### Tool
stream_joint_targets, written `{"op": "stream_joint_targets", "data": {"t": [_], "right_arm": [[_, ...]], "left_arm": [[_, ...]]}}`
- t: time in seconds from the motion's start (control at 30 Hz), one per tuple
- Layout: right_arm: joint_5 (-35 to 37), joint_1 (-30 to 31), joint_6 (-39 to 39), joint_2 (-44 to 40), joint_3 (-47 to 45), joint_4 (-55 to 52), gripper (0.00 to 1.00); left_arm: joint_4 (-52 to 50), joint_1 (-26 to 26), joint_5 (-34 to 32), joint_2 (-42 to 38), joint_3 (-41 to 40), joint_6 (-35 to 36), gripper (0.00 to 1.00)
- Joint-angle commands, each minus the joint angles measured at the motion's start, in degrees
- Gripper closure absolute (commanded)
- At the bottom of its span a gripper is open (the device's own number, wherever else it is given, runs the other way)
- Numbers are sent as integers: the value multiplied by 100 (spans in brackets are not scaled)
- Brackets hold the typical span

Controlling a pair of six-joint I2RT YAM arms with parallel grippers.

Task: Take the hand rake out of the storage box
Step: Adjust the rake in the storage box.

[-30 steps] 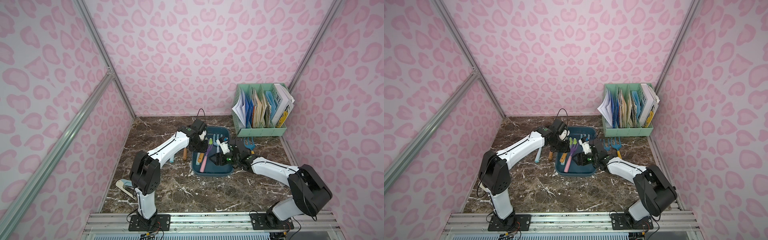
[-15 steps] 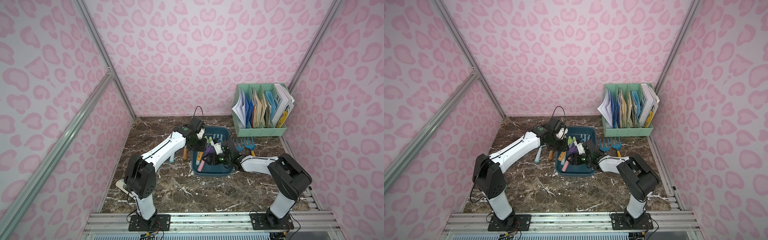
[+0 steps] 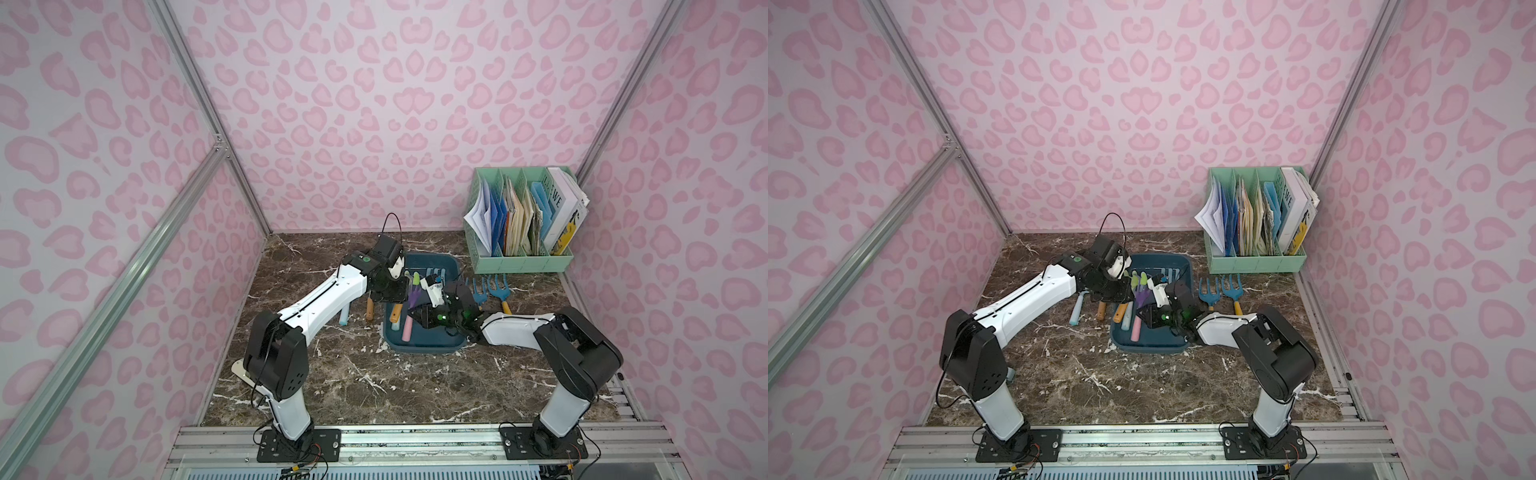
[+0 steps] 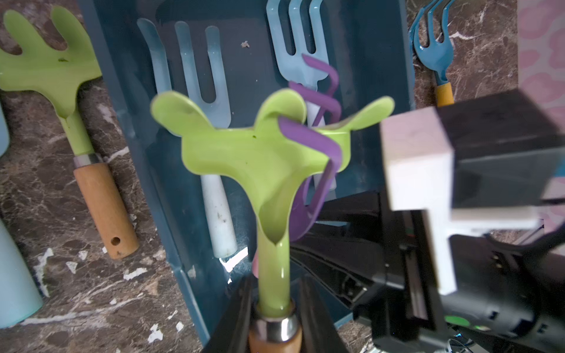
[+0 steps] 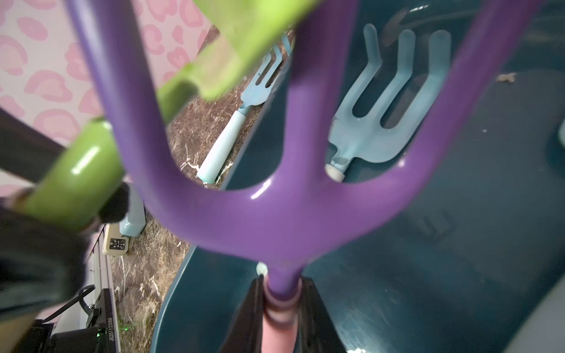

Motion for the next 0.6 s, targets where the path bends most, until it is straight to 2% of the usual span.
{"op": "stream_joint_targets", "data": {"t": [0.0, 0.17, 0.3, 0.4, 0.57], "right_arm": [[210, -5, -104, -229, -70, -135, 81], [378, -9, -164, -752, -349, -323, 82], [458, -53, -229, -1057, -505, -491, 82], [516, -142, -260, -1071, -507, -644, 82], [478, -401, -269, -776, -344, -918, 79]], "left_arm": [[-32, 66, -404, 2, 4, 98, 79], [-84, 268, -886, -59, 41, 107, 79], [-70, 400, -884, -107, 68, 112, 79], [-87, 446, -1086, -196, 63, 120, 80], [-242, 642, -1858, -353, 35, 222, 80]]}}
